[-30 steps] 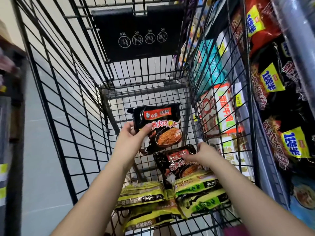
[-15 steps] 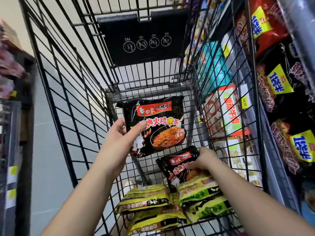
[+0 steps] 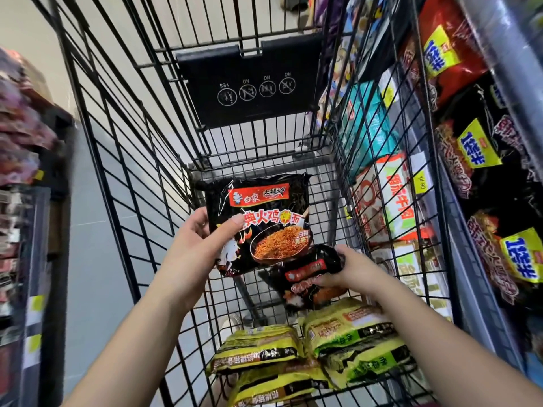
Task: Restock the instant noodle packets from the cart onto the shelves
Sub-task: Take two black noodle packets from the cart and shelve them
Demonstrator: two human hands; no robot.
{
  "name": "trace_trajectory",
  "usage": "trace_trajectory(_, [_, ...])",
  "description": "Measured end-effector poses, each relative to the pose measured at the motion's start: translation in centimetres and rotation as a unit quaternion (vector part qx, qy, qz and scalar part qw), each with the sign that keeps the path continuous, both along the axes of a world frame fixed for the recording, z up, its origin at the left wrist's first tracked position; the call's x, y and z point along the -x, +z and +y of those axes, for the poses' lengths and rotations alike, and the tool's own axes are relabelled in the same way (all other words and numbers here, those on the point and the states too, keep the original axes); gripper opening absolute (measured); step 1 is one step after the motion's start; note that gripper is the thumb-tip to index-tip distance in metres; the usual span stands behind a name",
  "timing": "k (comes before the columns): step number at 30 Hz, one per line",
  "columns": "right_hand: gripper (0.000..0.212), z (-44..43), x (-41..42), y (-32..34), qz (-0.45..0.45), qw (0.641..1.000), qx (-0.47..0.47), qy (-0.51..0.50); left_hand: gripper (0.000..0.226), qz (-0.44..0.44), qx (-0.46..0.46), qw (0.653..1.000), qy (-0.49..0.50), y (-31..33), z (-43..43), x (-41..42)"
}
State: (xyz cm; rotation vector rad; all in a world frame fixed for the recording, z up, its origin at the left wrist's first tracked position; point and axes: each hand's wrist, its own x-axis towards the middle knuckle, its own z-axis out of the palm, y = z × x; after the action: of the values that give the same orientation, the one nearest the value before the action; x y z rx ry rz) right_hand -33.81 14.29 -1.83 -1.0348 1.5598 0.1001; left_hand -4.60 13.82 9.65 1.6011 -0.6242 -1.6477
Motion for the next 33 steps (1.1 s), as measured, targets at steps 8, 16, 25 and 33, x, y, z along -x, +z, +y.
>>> trace_trajectory(8, [0.078, -1.9, 0.2, 3.2, -0.072, 0.984, 0.074, -0.148, 0.049, -0.010, 0.022, 1.000, 0.012, 2.5, -0.8, -1.1])
trace_trajectory(16, [0.070, -4.7, -0.3, 12.2, -0.096, 0.964, 0.149, -0.197, 0.046, -0.040, 0.073, 0.997, -0.001, 9.2, -3.2, -3.7])
trace_trajectory(25, [0.053, -5.5, 0.0, 25.2, -0.196, 0.914, 0.209, -0.286, 0.102, -0.040, 0.158, 0.987, 0.001, 18.4, -4.1, -6.1])
trace_trajectory(33, [0.096, -4.7, 0.5, 36.5, -0.292, 0.870, 0.290, -0.273, 0.077, -0.034, 0.222, 0.974, -0.006, 27.4, -4.3, -7.0])
